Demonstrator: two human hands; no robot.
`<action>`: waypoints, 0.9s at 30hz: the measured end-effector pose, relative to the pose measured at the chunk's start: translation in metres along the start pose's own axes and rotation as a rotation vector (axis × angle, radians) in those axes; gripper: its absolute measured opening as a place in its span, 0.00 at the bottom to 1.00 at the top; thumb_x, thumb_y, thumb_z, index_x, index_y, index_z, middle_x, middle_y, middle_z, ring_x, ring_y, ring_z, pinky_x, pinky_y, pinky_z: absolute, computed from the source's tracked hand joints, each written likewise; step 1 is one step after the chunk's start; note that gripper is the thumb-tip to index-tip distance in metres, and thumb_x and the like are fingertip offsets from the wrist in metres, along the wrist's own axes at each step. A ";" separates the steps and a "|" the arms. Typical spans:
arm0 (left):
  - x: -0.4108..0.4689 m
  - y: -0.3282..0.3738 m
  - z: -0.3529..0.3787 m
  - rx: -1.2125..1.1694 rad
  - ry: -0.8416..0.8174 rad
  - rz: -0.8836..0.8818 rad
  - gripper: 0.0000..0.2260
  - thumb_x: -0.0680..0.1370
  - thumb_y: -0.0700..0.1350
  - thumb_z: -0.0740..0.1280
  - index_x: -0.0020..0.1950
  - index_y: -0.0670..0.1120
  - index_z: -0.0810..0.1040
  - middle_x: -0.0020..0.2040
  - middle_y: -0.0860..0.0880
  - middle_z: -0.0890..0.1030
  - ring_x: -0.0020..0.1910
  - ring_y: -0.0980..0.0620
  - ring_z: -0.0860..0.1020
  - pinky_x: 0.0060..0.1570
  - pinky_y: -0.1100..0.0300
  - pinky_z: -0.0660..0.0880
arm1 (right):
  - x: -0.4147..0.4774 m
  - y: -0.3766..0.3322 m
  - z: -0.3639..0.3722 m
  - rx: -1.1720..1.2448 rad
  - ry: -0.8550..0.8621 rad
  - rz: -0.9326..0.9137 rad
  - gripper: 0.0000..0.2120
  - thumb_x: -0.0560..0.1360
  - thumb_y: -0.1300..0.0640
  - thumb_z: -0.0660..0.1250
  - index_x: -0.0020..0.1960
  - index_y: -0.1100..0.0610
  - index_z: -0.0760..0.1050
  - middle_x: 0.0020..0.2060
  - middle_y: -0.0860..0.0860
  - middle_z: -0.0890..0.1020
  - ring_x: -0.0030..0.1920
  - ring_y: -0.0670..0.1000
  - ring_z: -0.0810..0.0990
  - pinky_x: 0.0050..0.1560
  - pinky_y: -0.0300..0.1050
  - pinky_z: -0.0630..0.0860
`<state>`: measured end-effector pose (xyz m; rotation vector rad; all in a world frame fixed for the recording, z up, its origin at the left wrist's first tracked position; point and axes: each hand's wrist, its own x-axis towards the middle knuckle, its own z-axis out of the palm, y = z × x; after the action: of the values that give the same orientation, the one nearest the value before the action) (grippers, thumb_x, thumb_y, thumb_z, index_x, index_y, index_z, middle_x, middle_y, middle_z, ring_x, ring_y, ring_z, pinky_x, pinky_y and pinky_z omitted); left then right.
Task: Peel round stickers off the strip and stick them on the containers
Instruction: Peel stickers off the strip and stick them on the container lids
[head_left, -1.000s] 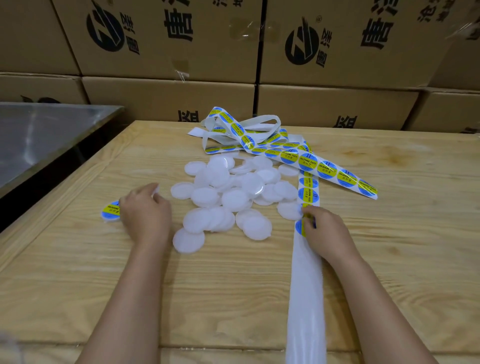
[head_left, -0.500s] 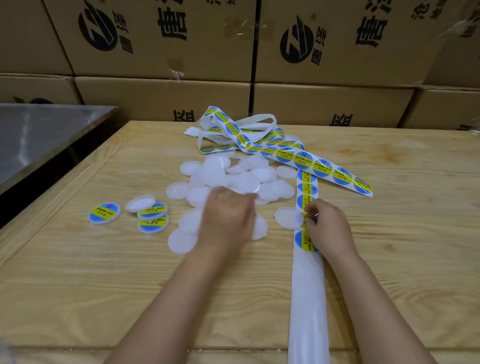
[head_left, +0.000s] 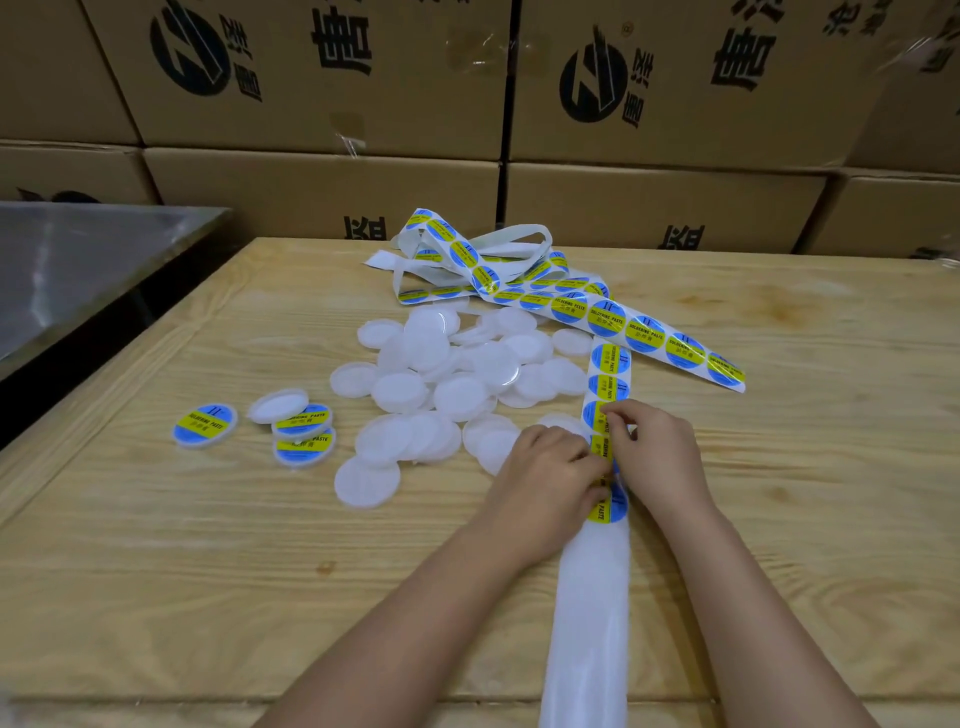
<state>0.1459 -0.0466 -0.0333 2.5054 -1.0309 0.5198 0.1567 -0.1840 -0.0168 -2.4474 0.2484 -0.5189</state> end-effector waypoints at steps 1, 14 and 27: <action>-0.001 -0.001 0.002 -0.012 0.002 -0.008 0.11 0.76 0.48 0.64 0.55 0.46 0.79 0.54 0.48 0.79 0.61 0.47 0.72 0.65 0.52 0.58 | 0.000 0.000 0.001 -0.022 -0.004 -0.017 0.09 0.77 0.58 0.61 0.47 0.57 0.80 0.42 0.57 0.83 0.47 0.60 0.78 0.44 0.49 0.71; 0.001 0.004 0.002 0.075 -0.052 -0.040 0.08 0.78 0.44 0.60 0.52 0.45 0.77 0.51 0.49 0.78 0.59 0.48 0.72 0.72 0.53 0.40 | -0.002 -0.006 0.002 0.039 -0.014 -0.072 0.27 0.81 0.47 0.52 0.42 0.66 0.79 0.38 0.60 0.82 0.43 0.61 0.78 0.47 0.54 0.73; 0.000 0.004 -0.010 -0.101 0.036 -0.169 0.06 0.75 0.46 0.66 0.44 0.44 0.79 0.39 0.48 0.81 0.46 0.50 0.77 0.69 0.67 0.41 | -0.001 -0.002 0.002 0.149 -0.028 -0.034 0.29 0.81 0.45 0.50 0.40 0.61 0.81 0.37 0.55 0.84 0.42 0.56 0.78 0.43 0.47 0.68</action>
<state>0.1411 -0.0445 -0.0236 2.4561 -0.8027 0.4485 0.1572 -0.1813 -0.0176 -2.3157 0.1510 -0.4998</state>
